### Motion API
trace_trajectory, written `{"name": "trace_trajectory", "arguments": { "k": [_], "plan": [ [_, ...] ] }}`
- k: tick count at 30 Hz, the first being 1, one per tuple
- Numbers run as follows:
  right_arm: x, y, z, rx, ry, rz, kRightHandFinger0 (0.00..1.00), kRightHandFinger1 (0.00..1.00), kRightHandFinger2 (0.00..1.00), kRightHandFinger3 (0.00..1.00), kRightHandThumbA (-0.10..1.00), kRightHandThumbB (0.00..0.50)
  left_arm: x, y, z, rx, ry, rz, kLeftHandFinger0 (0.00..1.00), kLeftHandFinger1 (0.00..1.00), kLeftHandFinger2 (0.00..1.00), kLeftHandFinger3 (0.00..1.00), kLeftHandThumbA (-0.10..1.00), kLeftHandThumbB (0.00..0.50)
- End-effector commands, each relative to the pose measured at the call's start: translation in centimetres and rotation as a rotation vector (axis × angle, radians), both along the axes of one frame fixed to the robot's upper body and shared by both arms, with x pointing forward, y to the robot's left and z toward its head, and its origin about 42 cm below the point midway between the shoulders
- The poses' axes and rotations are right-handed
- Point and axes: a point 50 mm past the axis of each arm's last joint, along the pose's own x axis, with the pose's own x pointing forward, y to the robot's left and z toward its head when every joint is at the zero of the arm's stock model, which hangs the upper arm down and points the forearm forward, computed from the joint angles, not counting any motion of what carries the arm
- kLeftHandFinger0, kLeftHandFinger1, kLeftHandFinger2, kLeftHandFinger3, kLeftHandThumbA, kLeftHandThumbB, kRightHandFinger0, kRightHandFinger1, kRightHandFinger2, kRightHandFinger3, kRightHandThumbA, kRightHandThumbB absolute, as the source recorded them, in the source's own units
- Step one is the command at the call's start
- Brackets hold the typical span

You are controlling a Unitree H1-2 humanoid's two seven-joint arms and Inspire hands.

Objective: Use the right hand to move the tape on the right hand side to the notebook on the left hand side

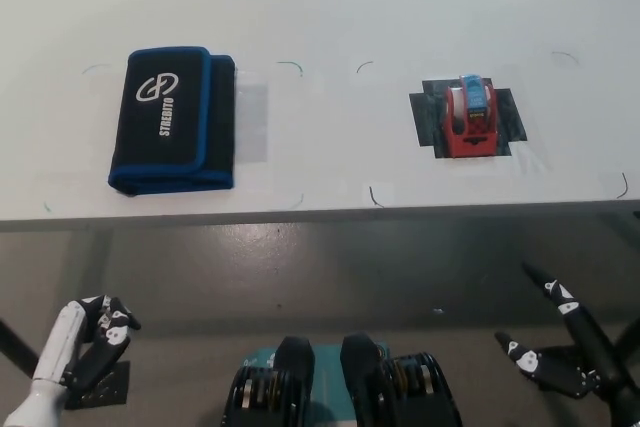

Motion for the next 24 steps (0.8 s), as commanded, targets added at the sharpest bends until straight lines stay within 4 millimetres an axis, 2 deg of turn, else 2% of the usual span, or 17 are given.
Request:
{"name": "trace_trajectory", "arguments": {
  "k": [1, 2, 3, 4, 5, 6, 7, 8, 9, 10, 11, 13, 15, 16, 20, 24],
  "plan": [
    [0.0, -0.2, 1.5, 0.048, -0.094, 0.016, 1.00, 1.00, 1.00, 1.00, 0.69, 0.241, 0.5, -0.3, 0.8, 0.016, -0.048, -0.021, 0.07, 0.04, 0.08, 0.11, 0.37, 0.180],
    [0.0, -0.2, 1.5, 0.051, -0.095, 0.016, 1.00, 1.00, 1.00, 1.00, 0.69, 0.241, 0.5, -0.3, 0.8, 0.016, -0.047, -0.021, 0.07, 0.04, 0.08, 0.11, 0.37, 0.180],
    [0.0, -0.2, 2.0, 0.056, -0.117, 0.005, 1.00, 1.00, 1.00, 1.00, 0.73, 0.273, 0.5, -0.2, 0.7, 0.019, -0.044, -0.020, 0.08, 0.04, 0.08, 0.12, 0.37, 0.178],
    [-0.3, -0.3, 2.1, 0.057, -0.122, 0.001, 1.00, 1.00, 1.00, 1.00, 0.73, 0.273, 0.1, -0.3, 0.5, 0.019, -0.038, -0.019, 0.08, 0.04, 0.08, 0.12, 0.37, 0.179],
    [-0.3, -0.3, 2.8, 0.075, -0.152, -0.016, 1.00, 1.00, 1.00, 1.00, 0.70, 0.327, 0.1, -0.3, 0.5, 0.027, -0.041, -0.019, 0.04, 0.00, 0.07, 0.12, 0.37, 0.170],
    [-0.2, -0.4, 3.5, 0.070, -0.182, -0.036, 1.00, 1.00, 1.00, 1.00, 0.73, 0.374, 0.1, -0.3, 0.5, 0.026, -0.046, -0.019, 0.03, 0.00, 0.06, 0.12, 0.38, 0.175],
    [-0.5, 0.0, 3.6, 0.069, -0.196, -0.042, 1.00, 1.00, 1.00, 1.00, 0.76, 0.397, -0.3, 0.1, 0.6, 0.033, -0.045, -0.018, 0.00, 0.00, 0.04, 0.11, 0.37, 0.169],
    [-0.3, 0.0, 4.6, 0.065, -0.230, -0.053, 1.00, 1.00, 1.00, 1.00, 0.74, 0.425, -0.4, 0.2, 0.6, 0.037, -0.049, -0.018, 0.00, 0.00, 0.04, 0.11, 0.37, 0.168],
    [-0.4, 0.0, 4.7, 0.067, -0.233, -0.058, 1.00, 1.00, 1.00, 1.00, 0.73, 0.433, -0.4, 0.2, 0.6, 0.040, -0.048, -0.019, 0.00, 0.00, 0.04, 0.11, 0.37, 0.166],
    [-0.2, 0.0, 5.2, 0.069, -0.257, -0.067, 1.00, 1.00, 1.00, 1.00, 0.71, 0.470, -0.4, 0.2, 0.6, 0.029, -0.048, -0.018, 0.00, 0.00, 0.03, 0.09, 0.34, 0.167],
    [0.5, -0.1, 6.8, 0.083, -0.293, -0.075, 1.00, 1.00, 1.00, 1.00, 0.67, 0.499, -0.5, 0.3, 0.6, 0.023, -0.042, -0.015, 0.05, 0.02, 0.06, 0.10, 0.33, 0.166],
    [1.0, -0.3, 8.1, 0.092, -0.314, -0.069, 1.00, 1.00, 1.00, 1.00, 0.61, 0.495, -0.4, 0.3, 0.5, 0.022, -0.041, -0.014, 0.08, 0.03, 0.05, 0.12, 0.34, 0.165],
    [1.7, -0.5, 9.2, 0.078, -0.350, -0.070, 1.00, 1.00, 1.00, 1.00, 0.60, 0.500, -0.8, 0.3, 0.2, 0.015, -0.038, -0.008, 0.06, 0.01, 0.04, 0.12, 0.33, 0.164],
    [2.8, -1.1, 10.8, 0.070, -0.390, -0.091, 1.00, 1.00, 1.00, 1.00, 0.55, 0.500, -0.9, 0.2, 0.3, 0.008, -0.032, -0.007, 0.00, 0.00, 0.01, 0.12, 0.35, 0.164],
    [5.2, -1.7, 14.5, 0.086, -0.463, -0.099, 1.00, 1.00, 1.00, 1.00, 0.45, 0.500, -0.9, 0.3, 0.4, 0.002, -0.021, -0.004, 0.03, 0.02, 0.05, 0.15, 0.36, 0.176],
    [6.9, -2.2, 17.2, 0.031, -0.507, -0.120, 1.00, 1.00, 1.00, 1.00, 0.49, 0.500, -0.5, 0.2, 0.3, -0.003, -0.020, -0.009, 0.06, 0.04, 0.09, 0.15, 0.38, 0.185]
  ]
}}
